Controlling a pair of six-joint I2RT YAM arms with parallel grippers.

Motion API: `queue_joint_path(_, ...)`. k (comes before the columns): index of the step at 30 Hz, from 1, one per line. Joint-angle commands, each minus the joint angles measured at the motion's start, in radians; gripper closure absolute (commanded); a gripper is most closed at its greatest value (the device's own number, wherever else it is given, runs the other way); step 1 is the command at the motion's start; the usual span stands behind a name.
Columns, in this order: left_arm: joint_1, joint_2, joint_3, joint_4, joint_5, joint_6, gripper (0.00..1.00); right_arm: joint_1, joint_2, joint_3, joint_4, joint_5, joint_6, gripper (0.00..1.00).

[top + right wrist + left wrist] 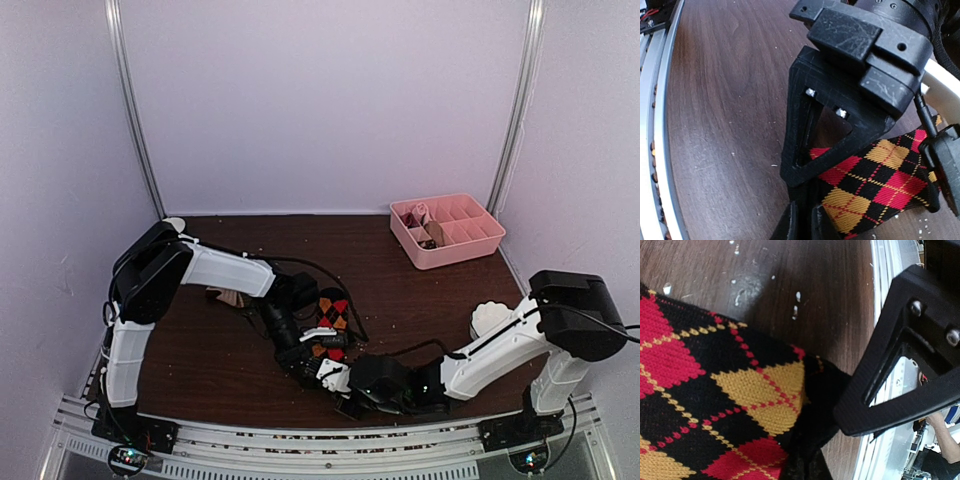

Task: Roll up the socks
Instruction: Roll the sock at the center of the board.

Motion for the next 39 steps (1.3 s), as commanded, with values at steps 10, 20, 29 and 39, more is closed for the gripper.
queue_joint_path(10, -0.004, 0.029, -0.031, 0.033, -0.127, 0.067, 0.95, -0.106, 0.06, -0.04, 0.079, -0.128, 0.237, 0.98)
queue_joint_path(20, -0.004, -0.268, -0.298, 0.363, -0.245, 0.109, 0.39, -0.245, 0.078, -0.083, 0.119, -0.424, 0.45, 1.0)
queue_joint_path(29, -0.008, -0.43, -0.42, 0.541, -0.329, 0.172, 0.2, -0.302, 0.098, -0.033, -0.035, -0.521, 0.536, 1.0)
queue_joint_path(39, -0.017, -0.497, -0.519, 0.669, -0.282, 0.211, 0.19, -0.306, 0.086, -0.049, 0.025, -0.566, 0.617, 1.0)
